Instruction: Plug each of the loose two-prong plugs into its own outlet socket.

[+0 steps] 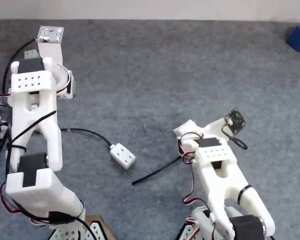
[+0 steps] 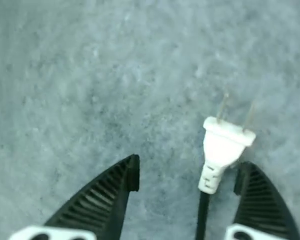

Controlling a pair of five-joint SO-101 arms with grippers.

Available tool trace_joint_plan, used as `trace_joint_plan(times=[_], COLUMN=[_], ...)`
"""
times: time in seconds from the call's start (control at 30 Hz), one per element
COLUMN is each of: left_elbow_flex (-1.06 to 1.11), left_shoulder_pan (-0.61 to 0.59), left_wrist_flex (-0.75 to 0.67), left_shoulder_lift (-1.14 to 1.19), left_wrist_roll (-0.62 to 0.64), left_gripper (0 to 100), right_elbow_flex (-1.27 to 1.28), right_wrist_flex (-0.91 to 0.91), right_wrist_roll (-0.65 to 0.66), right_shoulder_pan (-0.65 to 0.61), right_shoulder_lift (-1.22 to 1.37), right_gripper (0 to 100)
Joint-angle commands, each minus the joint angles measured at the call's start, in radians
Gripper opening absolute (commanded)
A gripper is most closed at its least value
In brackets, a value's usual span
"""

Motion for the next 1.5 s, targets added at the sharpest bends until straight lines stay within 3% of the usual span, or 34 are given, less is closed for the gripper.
trace_joint_plan(times=[0.0, 0.2, 0.37, 0.57, 0.9, 1.0, 1.13, 1.33, 1.4, 1.47], left_elbow_flex=[-0.03, -0.03, -0.028, -0.028, -0.03, -0.028, -0.03, -0.039, -0.039, -0.039], left_shoulder_pan=[-0.016, -0.016, -0.018, -0.018, -0.061, -0.061, -0.062, -0.062, -0.062, -0.062], left_wrist_flex=[0.006, 0.006, 0.008, 0.041, 0.034, 0.034, 0.034, 0.025, 0.009, 0.005], left_shoulder_lift=[-0.05, -0.05, -0.05, -0.05, -0.048, -0.045, 0.015, 0.145, 0.162, 0.165], left_wrist_roll=[0.006, 0.006, 0.006, 0.006, 0.002, 0.002, 0.0, -0.002, -0.011, -0.107], left_gripper=[15, 15, 15, 15, 16, 16, 16, 16, 15, 15], right_elbow_flex=[-0.018, -0.081, -0.082, -0.197, -0.625, -0.679, -0.68, -0.82, -0.934, -1.036], right_wrist_flex=[0.056, 0.133, 0.137, 0.226, 0.631, 0.7, 0.739, 1.0, 1.138, 1.196], right_wrist_roll=[0.121, 0.196, 0.17, 0.126, 0.068, 0.103, 0.434, 1.263, 1.419, 1.47], right_shoulder_pan=[0.01, -0.005, -0.004, -0.002, 0.001, 0.001, -0.013, -0.012, -0.01, -0.004], right_shoulder_lift=[-0.028, -0.027, 0.013, 0.312, 0.63, 0.634, 0.633, 0.631, 0.63, 0.608], right_gripper=[28.6, 13.1, 12.4, 12.4, 11.5, 2.8, 0.5, 0.6, 0.6, 0.6])
